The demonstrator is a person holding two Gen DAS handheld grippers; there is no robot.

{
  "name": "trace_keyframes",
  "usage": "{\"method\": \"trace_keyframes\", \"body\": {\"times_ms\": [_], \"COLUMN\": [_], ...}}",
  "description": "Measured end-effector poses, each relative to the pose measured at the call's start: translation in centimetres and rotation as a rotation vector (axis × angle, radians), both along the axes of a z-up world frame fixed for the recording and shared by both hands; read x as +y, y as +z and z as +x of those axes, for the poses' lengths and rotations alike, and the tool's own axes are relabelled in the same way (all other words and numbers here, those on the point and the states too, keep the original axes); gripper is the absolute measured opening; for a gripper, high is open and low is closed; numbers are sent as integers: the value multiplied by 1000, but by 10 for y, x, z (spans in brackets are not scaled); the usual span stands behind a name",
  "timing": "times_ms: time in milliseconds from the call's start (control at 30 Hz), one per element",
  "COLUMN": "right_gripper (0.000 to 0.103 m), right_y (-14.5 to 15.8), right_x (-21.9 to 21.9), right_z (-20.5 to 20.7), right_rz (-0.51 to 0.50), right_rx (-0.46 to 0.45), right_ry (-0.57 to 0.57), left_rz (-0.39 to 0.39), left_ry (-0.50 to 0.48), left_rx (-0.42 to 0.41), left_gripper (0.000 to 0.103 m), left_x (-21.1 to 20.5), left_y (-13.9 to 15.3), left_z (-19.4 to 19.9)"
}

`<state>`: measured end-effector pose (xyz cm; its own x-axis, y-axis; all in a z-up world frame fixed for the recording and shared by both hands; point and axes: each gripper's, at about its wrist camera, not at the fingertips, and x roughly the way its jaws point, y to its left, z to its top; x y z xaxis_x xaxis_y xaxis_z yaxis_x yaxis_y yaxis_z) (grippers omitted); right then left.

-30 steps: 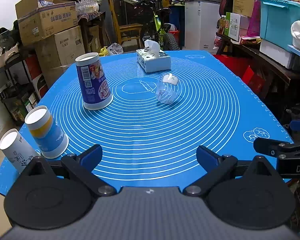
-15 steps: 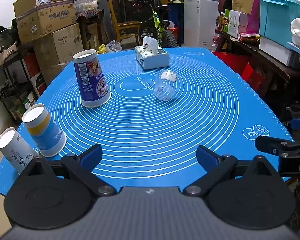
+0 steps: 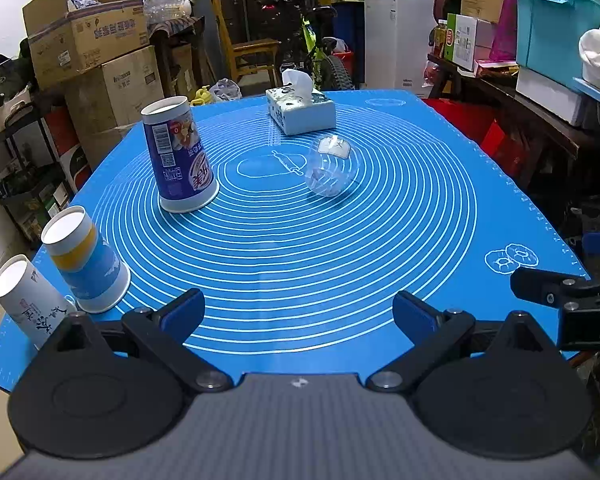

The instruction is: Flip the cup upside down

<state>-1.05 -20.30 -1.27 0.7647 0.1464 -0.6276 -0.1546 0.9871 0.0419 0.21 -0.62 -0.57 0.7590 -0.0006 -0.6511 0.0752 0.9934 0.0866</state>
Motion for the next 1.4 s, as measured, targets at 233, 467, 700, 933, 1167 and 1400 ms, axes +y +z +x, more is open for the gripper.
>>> {"method": "trace_keyframes", "body": {"times_ms": [233, 467, 700, 933, 1167, 1400], "right_gripper": [101, 101, 101, 101, 101, 101], "right_y": [0, 2, 5, 6, 6, 10], "right_x": [1, 1, 3, 4, 3, -1], "right_z": [1, 1, 2, 3, 8, 27], "right_rz": [-1, -6, -11, -9, -6, 4], "right_rx": [1, 1, 5, 8, 4, -25], "right_ry": [1, 1, 6, 10, 11, 13], "left_rz": [3, 5, 8, 12, 16, 14], "left_ry": [-1, -2, -4, -6, -5, 1], "left_rx": [2, 3, 2, 3, -1, -25], "left_gripper": [99, 99, 99, 99, 99, 99], "left_x": [0, 0, -1, -2, -3, -8], "left_y": [-1, -2, -2, -2, -3, 0], "left_z": [0, 1, 0, 0, 2, 22]}}
